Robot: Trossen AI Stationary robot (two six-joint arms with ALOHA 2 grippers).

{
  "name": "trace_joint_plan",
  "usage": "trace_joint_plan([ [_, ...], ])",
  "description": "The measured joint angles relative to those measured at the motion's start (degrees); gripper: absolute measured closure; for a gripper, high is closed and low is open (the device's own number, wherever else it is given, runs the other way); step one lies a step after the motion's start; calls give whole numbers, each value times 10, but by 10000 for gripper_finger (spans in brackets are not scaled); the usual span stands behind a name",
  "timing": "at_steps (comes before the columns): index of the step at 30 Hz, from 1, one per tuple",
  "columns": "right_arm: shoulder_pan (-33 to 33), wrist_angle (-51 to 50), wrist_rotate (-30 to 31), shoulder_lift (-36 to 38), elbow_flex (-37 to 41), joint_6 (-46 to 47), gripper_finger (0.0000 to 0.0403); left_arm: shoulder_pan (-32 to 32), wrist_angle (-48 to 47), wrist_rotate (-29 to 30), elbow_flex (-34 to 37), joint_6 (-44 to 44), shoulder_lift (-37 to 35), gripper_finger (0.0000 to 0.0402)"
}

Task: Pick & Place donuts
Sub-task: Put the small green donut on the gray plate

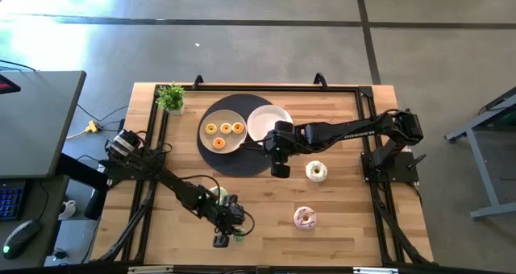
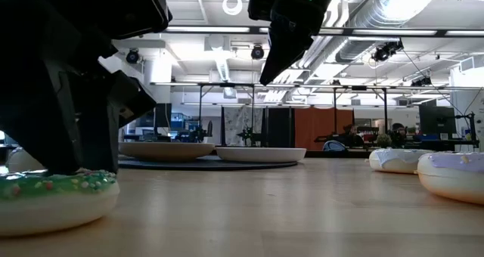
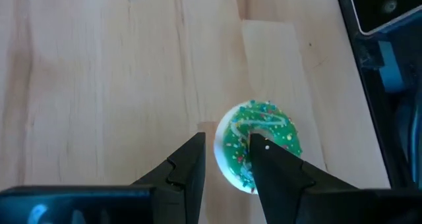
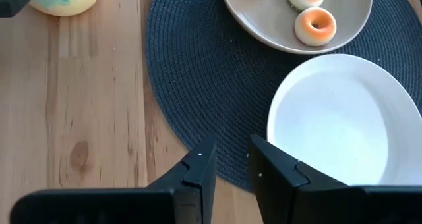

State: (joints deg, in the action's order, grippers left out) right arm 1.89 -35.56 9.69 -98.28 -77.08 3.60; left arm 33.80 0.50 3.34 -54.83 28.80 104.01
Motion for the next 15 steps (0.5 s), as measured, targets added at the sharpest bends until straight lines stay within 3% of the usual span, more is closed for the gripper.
trace_joint_plan([
  [10,0,3,0,0,0,-2,320,0,17,-5,0,15,26,286],
  [15,0,3,0,0,0,-10,320,-1,14,5,0,11,23,333],
])
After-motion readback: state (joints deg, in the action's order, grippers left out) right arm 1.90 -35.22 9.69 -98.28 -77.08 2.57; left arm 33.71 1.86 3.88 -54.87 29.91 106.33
